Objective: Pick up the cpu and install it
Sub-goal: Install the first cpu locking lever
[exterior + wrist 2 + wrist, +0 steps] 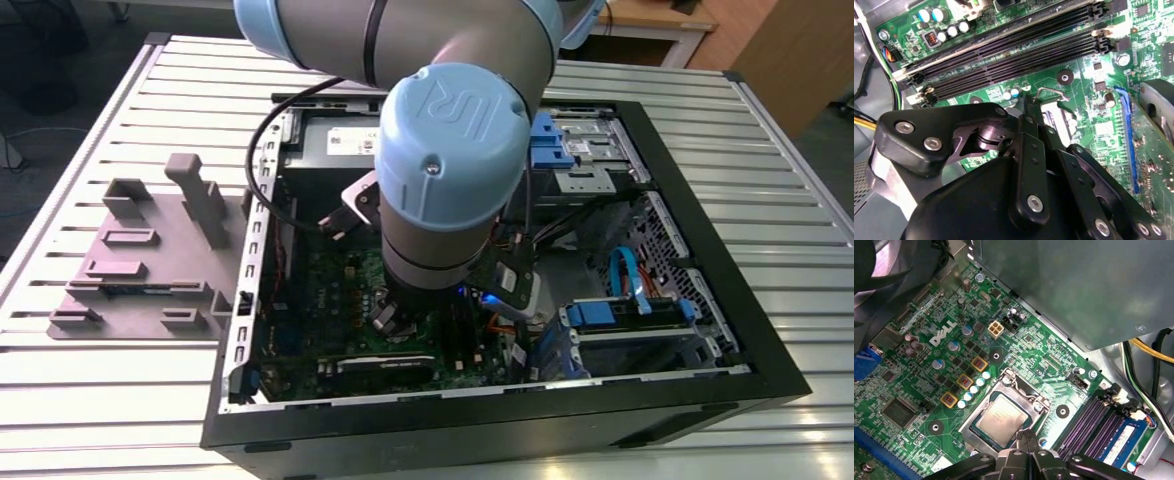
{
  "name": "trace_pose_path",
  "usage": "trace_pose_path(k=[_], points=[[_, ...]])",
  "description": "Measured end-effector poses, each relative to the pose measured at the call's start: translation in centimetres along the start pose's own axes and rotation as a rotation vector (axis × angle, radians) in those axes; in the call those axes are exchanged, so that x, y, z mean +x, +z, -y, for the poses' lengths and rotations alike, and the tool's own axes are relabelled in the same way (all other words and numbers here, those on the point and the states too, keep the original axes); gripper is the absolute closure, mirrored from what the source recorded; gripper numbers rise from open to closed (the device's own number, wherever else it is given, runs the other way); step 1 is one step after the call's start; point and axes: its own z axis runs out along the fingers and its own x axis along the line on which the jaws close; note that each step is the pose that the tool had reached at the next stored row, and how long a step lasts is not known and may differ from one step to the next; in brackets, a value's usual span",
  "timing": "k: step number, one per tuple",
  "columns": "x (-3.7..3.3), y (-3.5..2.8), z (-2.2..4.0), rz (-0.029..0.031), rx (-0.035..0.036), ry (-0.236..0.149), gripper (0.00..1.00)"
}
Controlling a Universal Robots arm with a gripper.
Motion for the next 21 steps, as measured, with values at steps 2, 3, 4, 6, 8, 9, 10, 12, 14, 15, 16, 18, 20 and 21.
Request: trace_pose_path(k=[2,3,4,6,8,9,10,12,14,15,16,18,20,21], points=[[0.01,0.05,0.01,0.0001,-0.0001,0.000,0.89],[0.01,0.07,0.02,0.0003,-0.0001,0.000,0.89],[0.01,0.09,0.02,0.0003,-0.0001,0.000,0.89],[0.03,0.12,0.04,0.0002,-0.0001,0.000,0.89],[0.11,0.11,0.12,0.0001,-0.0001,0.000,0.89],[0.15,0.11,0.17,0.0003,-0.0001,0.000,0.89],[0.19,0.10,0.22,0.0005,-0.0002,0.000,0.89],[0.29,0.08,0.33,0.0006,-0.0002,0.000,0.89],[0.40,0.05,0.45,0.0006,-0.0002,0.000,0.89],[0.44,0.04,0.50,0.0005,-0.0001,0.000,0.89],[0.47,0.03,0.52,0.0003,0.0000,0.000,0.89],[0.45,0.01,0.57,-0.0002,0.0000,0.000,0.89],[0.37,0.02,0.65,-0.0002,0.0000,0.000,0.89],[0.31,0.03,0.71,-0.0001,-0.0001,0.000,0.89]])
